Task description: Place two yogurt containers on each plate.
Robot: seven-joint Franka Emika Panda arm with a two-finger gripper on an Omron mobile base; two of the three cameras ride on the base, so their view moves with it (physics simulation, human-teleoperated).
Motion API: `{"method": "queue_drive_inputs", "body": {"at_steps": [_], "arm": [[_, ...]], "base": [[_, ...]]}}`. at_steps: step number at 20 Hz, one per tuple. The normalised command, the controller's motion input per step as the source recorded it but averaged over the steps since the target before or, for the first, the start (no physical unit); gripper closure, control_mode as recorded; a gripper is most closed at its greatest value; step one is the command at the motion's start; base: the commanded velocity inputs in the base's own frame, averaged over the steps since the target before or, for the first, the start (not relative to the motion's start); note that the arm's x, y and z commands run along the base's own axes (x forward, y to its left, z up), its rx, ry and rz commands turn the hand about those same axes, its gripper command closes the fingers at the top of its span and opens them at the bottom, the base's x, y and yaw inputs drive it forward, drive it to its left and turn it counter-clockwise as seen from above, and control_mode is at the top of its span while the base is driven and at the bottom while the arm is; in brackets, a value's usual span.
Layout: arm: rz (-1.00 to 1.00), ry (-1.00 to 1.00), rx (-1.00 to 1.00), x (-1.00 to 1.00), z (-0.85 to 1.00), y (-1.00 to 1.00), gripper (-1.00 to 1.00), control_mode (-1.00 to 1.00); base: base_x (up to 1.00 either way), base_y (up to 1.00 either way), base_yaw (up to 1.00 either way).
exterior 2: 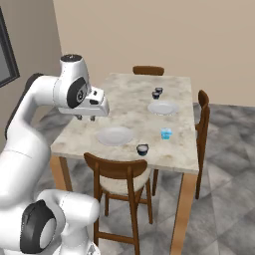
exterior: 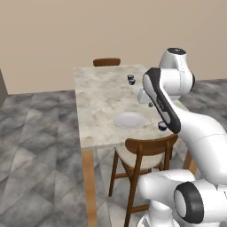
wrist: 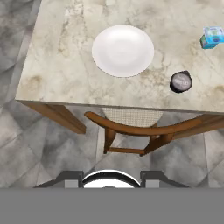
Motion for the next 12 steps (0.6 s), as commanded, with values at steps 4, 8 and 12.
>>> {"method": "queue_drive_inputs", "body": {"at_steps": [4,8,12], "arm": [[0.0,-0.02,0.0,0.06,-0.11,-0.15,-1.0,-1.0],[0.0,0.08,0.0,0.19,-0.3,-0.66,-1.0,-1.0],[0.0,0.22,0.01,0.3,-0.41,-0.89,-1.0,-1.0]], "base": [[0.0,0.0,0.0],[0.0,0.0,0.0],[0.0,0.0,0.0]]}}
